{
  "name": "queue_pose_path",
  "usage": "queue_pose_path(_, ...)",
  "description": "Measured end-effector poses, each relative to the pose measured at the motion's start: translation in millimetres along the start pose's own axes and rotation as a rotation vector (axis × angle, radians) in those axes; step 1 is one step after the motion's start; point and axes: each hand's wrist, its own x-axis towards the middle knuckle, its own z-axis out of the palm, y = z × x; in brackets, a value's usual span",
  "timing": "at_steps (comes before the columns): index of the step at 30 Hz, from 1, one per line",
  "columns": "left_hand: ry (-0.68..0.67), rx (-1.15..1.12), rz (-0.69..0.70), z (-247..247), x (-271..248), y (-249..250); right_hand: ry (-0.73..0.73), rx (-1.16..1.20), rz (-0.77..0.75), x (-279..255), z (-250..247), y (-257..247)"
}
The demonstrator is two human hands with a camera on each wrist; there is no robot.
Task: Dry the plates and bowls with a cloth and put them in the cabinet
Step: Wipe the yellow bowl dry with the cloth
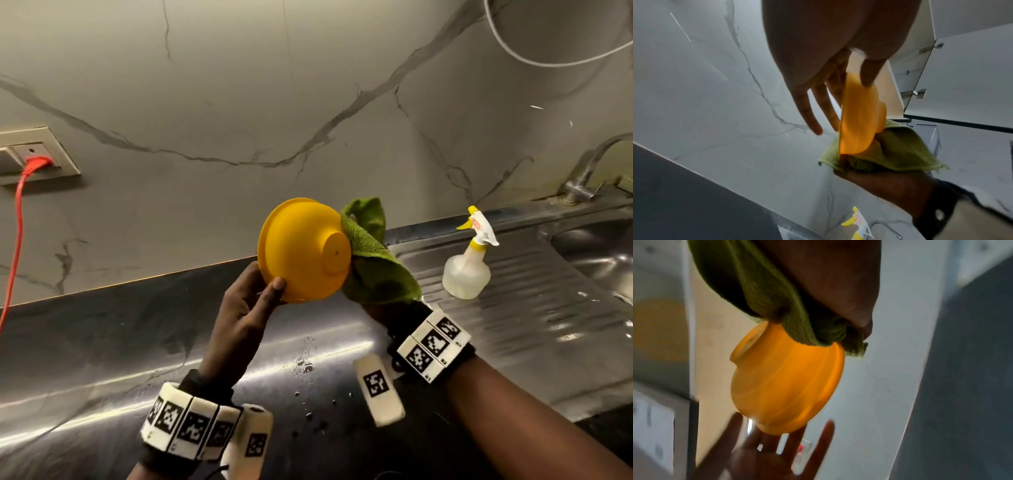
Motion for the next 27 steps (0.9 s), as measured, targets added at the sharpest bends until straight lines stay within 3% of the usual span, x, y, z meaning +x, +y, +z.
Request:
queue_pose_path(1,-0.013,-0.007,-0.064,-0.7,3.0,5.5,-0.074,0.035,-0.089,3.5,2.8,-5.2)
queue_pose_path(2,-0.018,-0.029,-0.107,-3.4,6.0,-1.3,-0.114,0.179,-0.351,2.9,7.3,-7.9)
queue_pose_path(3,-0.007,-0.091,-0.170,-0.3,7.7,3.2,-0.076,0.173,-0.597,3.4,16.4,-14.8)
queue_pose_path(6,0.053,-0.278,-0.216,12.3,8.2,-0.8,0.145,0.152,-0.847,-2.5,29.4,-9.2)
queue_pose_path(9,0.115,-0.417,-0.237,23.1,8.6,-2.9,0.260,0.193,-0.839,-8.1,41.0,11.0)
queue_pose_path(14,0.158,-0.426,-0.221,16.9,15.7,-8.7,-0.096,0.542,-0.500,-8.9,50.4,29.7)
queue_pose_path(17,0.099,-0.314,-0.254,1.1,15.7,-8.7,-0.323,0.643,-0.384,-0.5,32.1,19.8)
queue_pose_path(18,0.079,-0.282,-0.272,-3.8,15.7,-9.4,-0.404,0.670,-0.396,1.3,25.0,16.0)
queue_pose_path(21,0.081,-0.231,-0.280,-9.4,15.0,-10.4,-0.436,0.537,-0.510,1.9,9.5,2.8)
queue_pose_path(23,0.061,-0.232,-0.272,-6.0,15.2,-11.4,-0.396,0.371,-0.676,-3.8,3.8,-3.2)
queue_pose_path(25,0.068,-0.283,-0.301,-2.3,16.5,-13.4,-0.449,0.249,-0.848,-12.2,5.6,-2.5)
queue_pose_path(27,0.099,-0.379,-0.357,-1.4,17.6,-13.1,-0.525,0.189,-0.916,-23.2,14.0,4.2)
